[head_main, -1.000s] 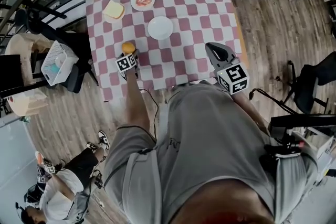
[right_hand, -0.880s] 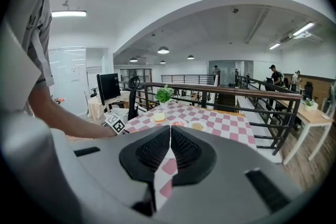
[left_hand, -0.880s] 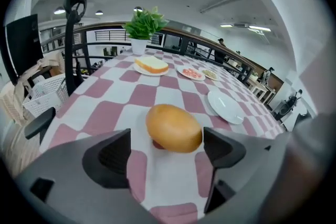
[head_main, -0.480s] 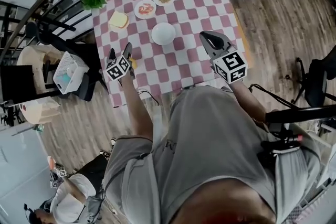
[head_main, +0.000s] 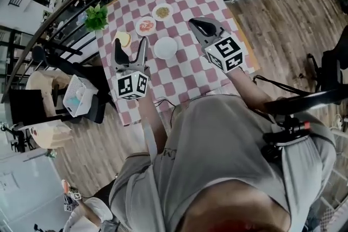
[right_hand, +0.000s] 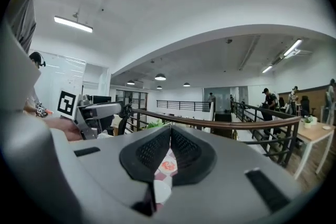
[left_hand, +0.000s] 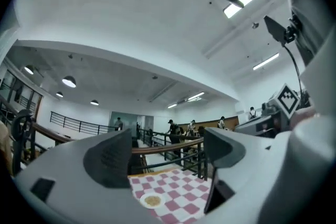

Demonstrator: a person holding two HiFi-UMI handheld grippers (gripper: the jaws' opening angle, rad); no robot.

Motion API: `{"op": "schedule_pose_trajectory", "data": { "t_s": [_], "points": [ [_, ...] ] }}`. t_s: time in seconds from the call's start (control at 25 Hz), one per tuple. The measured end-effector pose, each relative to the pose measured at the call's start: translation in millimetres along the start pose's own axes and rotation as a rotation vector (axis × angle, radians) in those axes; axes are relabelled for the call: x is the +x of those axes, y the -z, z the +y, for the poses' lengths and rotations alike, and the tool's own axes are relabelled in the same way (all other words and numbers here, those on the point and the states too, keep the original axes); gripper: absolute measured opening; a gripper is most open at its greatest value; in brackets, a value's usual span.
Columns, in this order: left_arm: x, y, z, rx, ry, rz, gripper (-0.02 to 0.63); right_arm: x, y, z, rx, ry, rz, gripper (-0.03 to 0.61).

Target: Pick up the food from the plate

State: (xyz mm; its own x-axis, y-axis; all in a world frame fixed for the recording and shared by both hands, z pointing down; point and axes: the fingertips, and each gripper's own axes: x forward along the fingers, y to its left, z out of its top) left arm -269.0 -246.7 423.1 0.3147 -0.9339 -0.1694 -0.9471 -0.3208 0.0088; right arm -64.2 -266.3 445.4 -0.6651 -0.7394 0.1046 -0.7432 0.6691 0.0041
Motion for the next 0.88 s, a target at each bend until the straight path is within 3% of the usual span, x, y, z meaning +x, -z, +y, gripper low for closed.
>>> {"op": "schedule_pose_trajectory", "data": {
  "t_s": [0.2, 0.64, 0.88],
  "points": [
    [2.6, -16.3, -41.8, 0.002, 0.059, -0.029, 0.426, 0.6, -12.9, -0.8, 0.000, -0.006, -0.019, 0.014],
    [-25.9, -25.9, -28.2, 0.027, -0.040, 0.015, 0.426, -20.1, -4.1, -5.2, 0.006, -0.008, -0.001, 0.014],
    [-33.8, -18.5, -37.3, 0.022, -0.007, 0.049, 0.418, -27.7, -3.2, -9.8, 0.009, 0.006, 0.000, 0.014]
  ]
}}
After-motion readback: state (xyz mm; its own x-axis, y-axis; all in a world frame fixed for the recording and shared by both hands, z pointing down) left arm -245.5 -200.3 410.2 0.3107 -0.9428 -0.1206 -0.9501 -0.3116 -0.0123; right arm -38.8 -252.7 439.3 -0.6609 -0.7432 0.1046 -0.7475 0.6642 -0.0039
